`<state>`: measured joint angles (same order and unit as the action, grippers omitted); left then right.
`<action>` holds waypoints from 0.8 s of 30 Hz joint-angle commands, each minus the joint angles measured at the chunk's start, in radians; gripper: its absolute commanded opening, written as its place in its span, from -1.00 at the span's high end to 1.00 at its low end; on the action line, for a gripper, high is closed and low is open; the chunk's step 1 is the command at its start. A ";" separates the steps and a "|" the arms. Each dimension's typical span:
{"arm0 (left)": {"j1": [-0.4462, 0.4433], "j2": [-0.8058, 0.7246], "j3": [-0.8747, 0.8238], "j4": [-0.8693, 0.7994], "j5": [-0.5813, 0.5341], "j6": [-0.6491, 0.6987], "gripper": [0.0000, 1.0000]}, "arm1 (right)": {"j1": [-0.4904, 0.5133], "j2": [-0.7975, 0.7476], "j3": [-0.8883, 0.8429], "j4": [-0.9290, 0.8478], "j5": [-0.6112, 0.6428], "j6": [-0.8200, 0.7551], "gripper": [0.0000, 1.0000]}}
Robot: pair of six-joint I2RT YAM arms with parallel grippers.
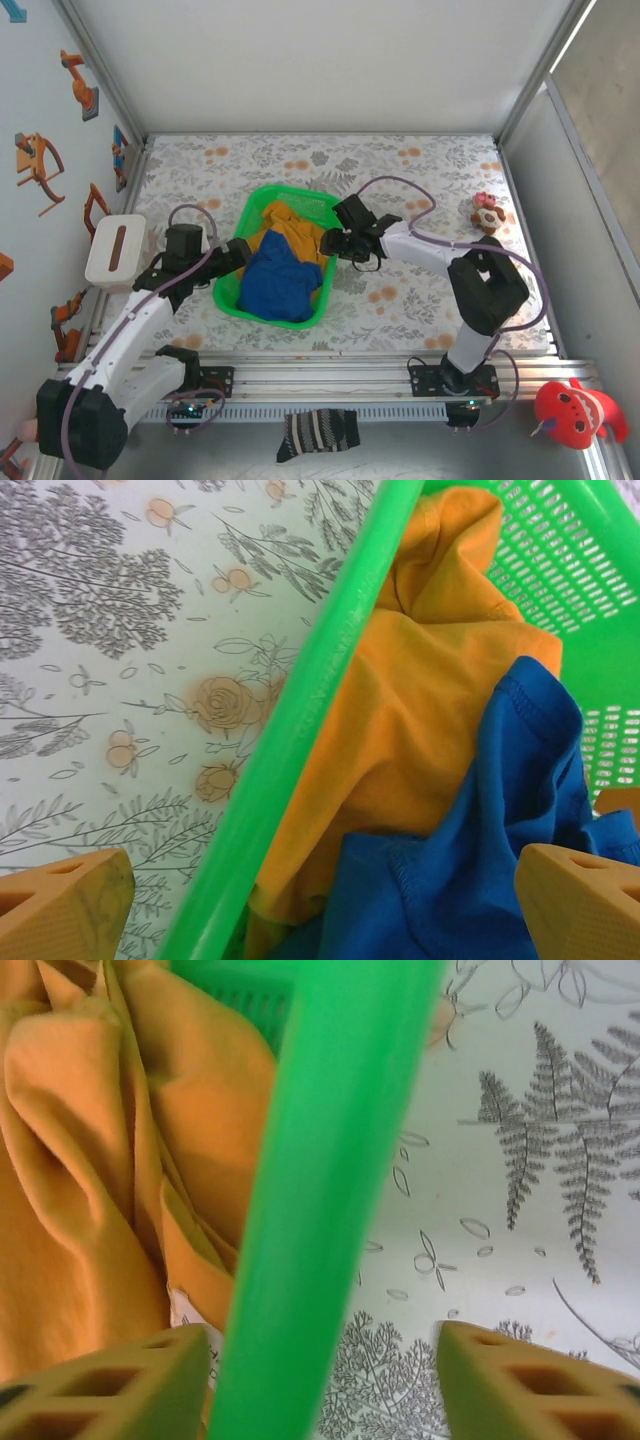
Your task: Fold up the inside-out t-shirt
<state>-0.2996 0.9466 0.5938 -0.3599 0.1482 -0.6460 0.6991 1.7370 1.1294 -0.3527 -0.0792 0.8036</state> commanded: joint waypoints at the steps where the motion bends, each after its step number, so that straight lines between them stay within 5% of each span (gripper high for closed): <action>1: -0.029 0.049 0.004 0.102 0.007 -0.022 -0.94 | -0.025 0.021 0.065 -0.036 0.078 -0.008 0.24; 5: -0.084 0.150 0.033 0.203 0.002 -0.048 -0.94 | -0.114 0.043 0.081 -0.076 0.122 -0.046 0.80; 14: -0.204 0.417 0.235 0.278 0.010 -0.040 -0.94 | -0.397 0.167 0.297 -0.195 0.177 -0.236 0.88; 16: -0.222 0.445 0.264 0.283 0.006 -0.039 -0.94 | -0.462 0.207 0.378 -0.218 0.191 -0.295 0.75; 20: -0.242 0.469 0.286 0.289 0.003 -0.044 -0.94 | -0.559 0.253 0.524 -0.251 0.130 -0.388 -0.01; 24: -0.247 0.460 0.276 0.284 -0.005 -0.048 -0.94 | -0.579 0.169 0.582 -0.292 0.083 -0.425 -0.22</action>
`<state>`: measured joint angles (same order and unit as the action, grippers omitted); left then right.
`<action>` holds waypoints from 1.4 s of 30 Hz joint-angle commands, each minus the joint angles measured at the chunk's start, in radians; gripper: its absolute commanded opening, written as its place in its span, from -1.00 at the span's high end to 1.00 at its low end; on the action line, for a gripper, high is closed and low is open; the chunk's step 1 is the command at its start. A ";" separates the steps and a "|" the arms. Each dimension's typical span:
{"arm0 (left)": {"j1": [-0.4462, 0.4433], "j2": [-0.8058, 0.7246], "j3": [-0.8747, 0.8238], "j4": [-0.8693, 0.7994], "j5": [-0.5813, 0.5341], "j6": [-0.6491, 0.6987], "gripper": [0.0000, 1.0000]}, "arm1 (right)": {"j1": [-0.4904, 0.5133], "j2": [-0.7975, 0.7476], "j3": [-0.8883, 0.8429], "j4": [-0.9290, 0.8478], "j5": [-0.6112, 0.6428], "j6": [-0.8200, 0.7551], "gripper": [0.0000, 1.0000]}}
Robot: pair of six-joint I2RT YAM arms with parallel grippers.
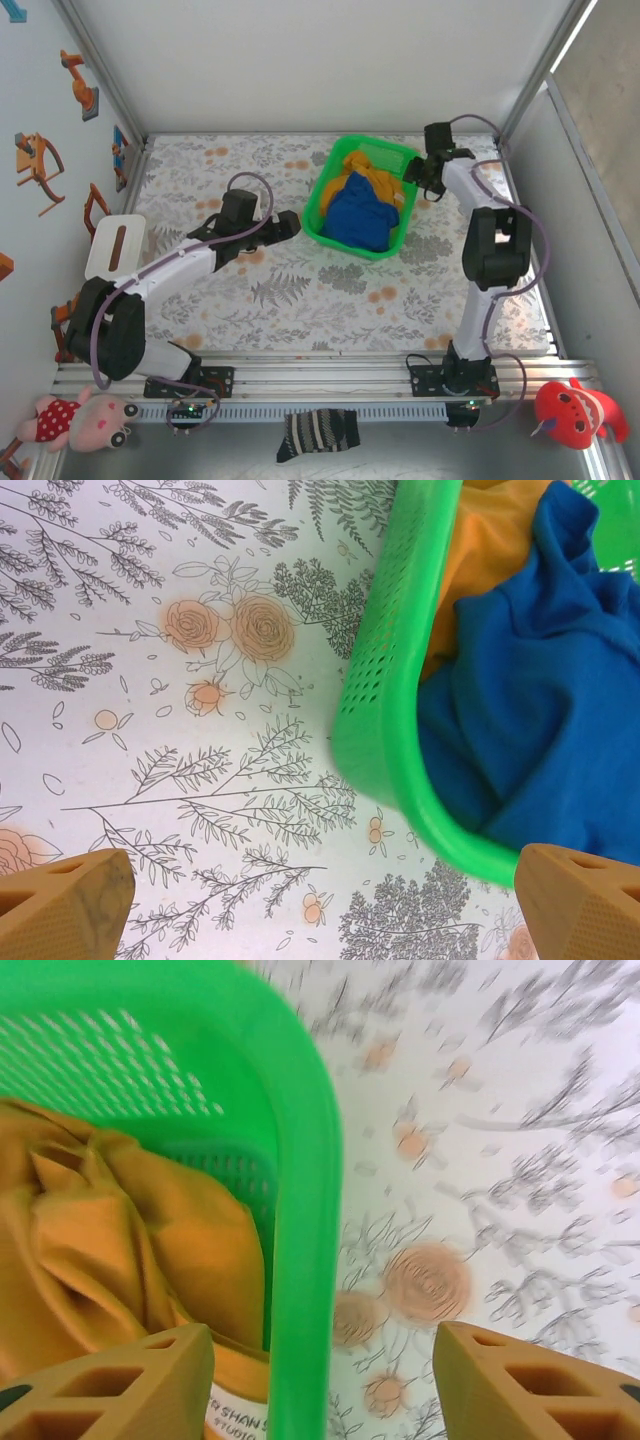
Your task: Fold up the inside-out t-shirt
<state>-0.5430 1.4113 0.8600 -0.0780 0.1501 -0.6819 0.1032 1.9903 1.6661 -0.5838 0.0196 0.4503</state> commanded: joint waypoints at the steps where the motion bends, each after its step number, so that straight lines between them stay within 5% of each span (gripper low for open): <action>1: -0.003 -0.012 0.005 0.001 -0.015 -0.013 -0.94 | 0.018 -0.123 0.032 -0.057 -0.052 -0.059 -0.23; 5: 0.005 -0.051 0.003 -0.038 -0.091 -0.010 -0.94 | 0.085 -0.254 -0.046 -0.041 -0.166 0.013 -0.22; 10: 0.074 -0.099 0.069 -0.206 -0.246 -0.028 -0.94 | 0.312 -0.296 -0.097 0.023 -0.152 0.105 -0.21; 17: 0.289 -0.199 0.110 -0.364 -0.273 -0.058 -0.94 | 0.623 -0.087 0.025 0.102 -0.122 0.242 -0.17; 22: 0.346 -0.267 0.086 -0.391 -0.265 -0.037 -0.94 | 0.728 0.102 0.162 0.120 -0.086 0.302 -0.15; 30: 0.350 -0.331 0.023 -0.385 -0.237 -0.023 -0.94 | 0.709 0.194 0.176 0.108 0.072 0.382 -0.14; 42: 0.349 -0.346 -0.017 -0.367 -0.196 -0.014 -0.94 | 0.466 0.068 0.002 0.079 0.117 0.267 -0.15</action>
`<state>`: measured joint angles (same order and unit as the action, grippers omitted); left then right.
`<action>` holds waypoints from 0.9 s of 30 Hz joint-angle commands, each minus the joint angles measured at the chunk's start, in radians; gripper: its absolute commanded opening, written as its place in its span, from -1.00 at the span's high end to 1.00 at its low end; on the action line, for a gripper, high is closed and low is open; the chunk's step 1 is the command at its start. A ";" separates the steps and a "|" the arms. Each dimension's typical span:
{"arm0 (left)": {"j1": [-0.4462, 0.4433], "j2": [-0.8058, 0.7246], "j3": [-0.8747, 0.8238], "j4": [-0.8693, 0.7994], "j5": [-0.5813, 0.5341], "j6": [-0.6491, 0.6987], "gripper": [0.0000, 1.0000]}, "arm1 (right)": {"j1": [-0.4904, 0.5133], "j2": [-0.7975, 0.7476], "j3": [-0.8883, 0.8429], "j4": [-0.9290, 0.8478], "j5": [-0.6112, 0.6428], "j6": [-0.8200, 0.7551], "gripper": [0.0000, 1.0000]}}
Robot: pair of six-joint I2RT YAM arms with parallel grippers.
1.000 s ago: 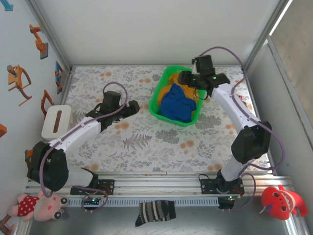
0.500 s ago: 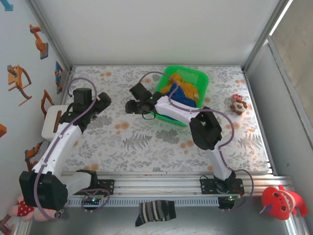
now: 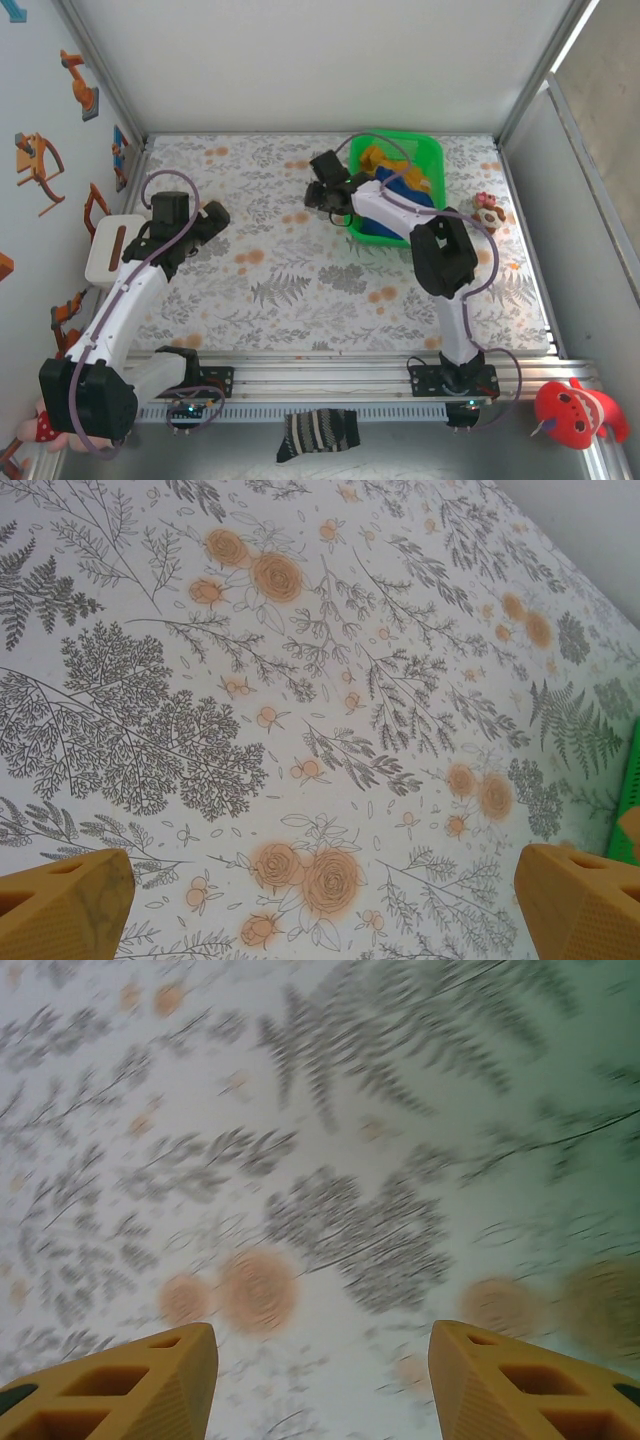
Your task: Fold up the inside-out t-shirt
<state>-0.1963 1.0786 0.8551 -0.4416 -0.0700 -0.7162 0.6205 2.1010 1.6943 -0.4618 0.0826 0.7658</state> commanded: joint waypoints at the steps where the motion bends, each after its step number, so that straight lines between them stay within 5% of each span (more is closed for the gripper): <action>1: 0.002 -0.012 -0.012 -0.001 0.029 0.019 -0.94 | -0.071 -0.045 -0.030 -0.050 0.054 -0.060 -0.15; 8: 0.002 -0.006 -0.020 0.014 0.052 0.015 -0.94 | -0.199 -0.029 -0.026 -0.043 -0.042 -0.158 -0.14; 17: 0.000 -0.006 -0.036 0.021 0.047 0.020 -0.94 | -0.219 -0.072 0.011 0.022 -0.267 -0.200 -0.14; 27: -0.008 0.022 -0.035 0.052 0.071 0.002 -0.94 | -0.256 -0.066 0.175 -0.112 -0.221 -0.283 -0.15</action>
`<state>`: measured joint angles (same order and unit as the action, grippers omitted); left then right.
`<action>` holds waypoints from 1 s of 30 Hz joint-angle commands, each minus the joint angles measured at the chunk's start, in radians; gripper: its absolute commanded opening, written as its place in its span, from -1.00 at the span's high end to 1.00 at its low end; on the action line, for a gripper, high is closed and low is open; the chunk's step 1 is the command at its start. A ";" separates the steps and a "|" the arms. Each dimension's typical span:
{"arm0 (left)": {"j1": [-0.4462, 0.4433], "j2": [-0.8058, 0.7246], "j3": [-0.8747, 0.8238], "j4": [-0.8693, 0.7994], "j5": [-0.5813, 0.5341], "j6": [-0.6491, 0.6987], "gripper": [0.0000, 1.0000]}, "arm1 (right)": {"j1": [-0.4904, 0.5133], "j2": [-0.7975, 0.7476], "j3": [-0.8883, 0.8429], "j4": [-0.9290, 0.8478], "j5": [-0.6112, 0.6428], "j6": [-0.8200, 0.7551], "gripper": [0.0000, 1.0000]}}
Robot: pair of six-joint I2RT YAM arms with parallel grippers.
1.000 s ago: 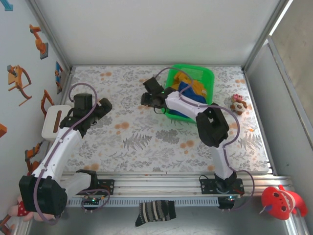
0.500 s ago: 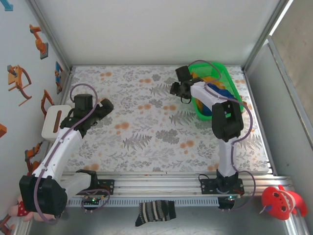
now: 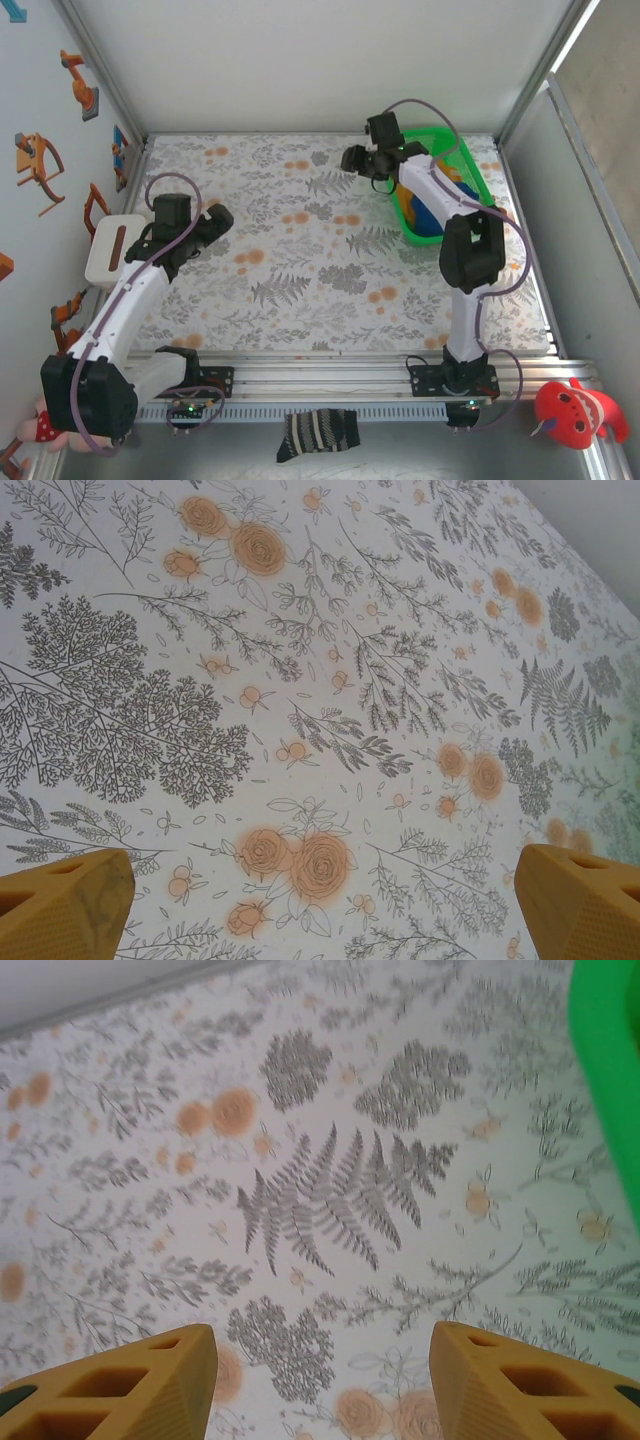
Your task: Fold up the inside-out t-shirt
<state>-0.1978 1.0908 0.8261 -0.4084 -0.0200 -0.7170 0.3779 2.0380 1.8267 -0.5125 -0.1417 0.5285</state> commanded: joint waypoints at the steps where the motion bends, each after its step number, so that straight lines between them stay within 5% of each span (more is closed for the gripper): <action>1: -0.010 0.012 -0.003 0.017 0.026 0.002 -0.94 | -0.018 0.006 0.050 -0.070 0.020 -0.051 -0.15; 8: -0.021 0.012 0.002 0.020 0.051 0.033 -0.94 | -0.128 -0.075 0.028 -0.130 0.079 -0.068 -0.19; 18: -0.032 0.062 0.002 0.051 0.096 0.045 -0.94 | -0.213 -0.215 -0.142 -0.352 0.450 -0.172 -0.40; 23: -0.049 0.087 0.011 0.060 0.112 0.042 -0.94 | -0.239 -0.224 -0.248 -0.343 0.483 -0.156 -0.37; 26: -0.058 0.095 0.019 0.056 0.124 0.040 -0.94 | -0.255 -0.194 -0.242 -0.341 0.465 -0.159 -0.08; 29: -0.066 0.096 0.030 0.046 0.124 0.040 -0.94 | -0.272 -0.173 -0.190 -0.339 0.397 -0.187 1.00; 30: -0.069 0.094 0.031 0.042 0.124 0.040 -0.94 | -0.276 -0.177 -0.165 -0.340 0.365 -0.195 1.00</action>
<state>-0.2581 1.1854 0.8280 -0.3614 0.0860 -0.6937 0.1165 1.8675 1.5967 -0.8494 0.2638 0.3614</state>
